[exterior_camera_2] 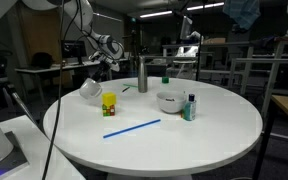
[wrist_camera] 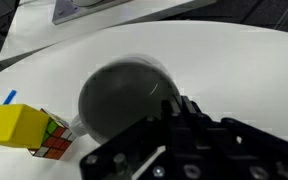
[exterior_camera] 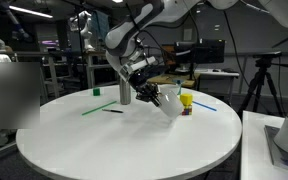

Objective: Change the Position of the cup and put it horizontally

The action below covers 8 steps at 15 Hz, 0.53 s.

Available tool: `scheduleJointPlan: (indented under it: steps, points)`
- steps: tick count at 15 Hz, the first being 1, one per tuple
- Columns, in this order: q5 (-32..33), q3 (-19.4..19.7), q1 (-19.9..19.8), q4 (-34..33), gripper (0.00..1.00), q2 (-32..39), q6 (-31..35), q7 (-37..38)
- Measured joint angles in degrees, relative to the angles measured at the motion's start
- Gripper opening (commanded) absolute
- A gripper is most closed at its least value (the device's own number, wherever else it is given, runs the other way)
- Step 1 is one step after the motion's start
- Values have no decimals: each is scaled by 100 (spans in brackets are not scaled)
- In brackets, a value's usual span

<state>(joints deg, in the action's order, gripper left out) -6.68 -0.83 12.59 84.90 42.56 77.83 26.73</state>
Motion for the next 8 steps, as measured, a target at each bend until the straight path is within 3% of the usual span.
scheduleJointPlan:
  steps: [8]
  points:
    - [-8,-2,110,-971,2,743,-648,109]
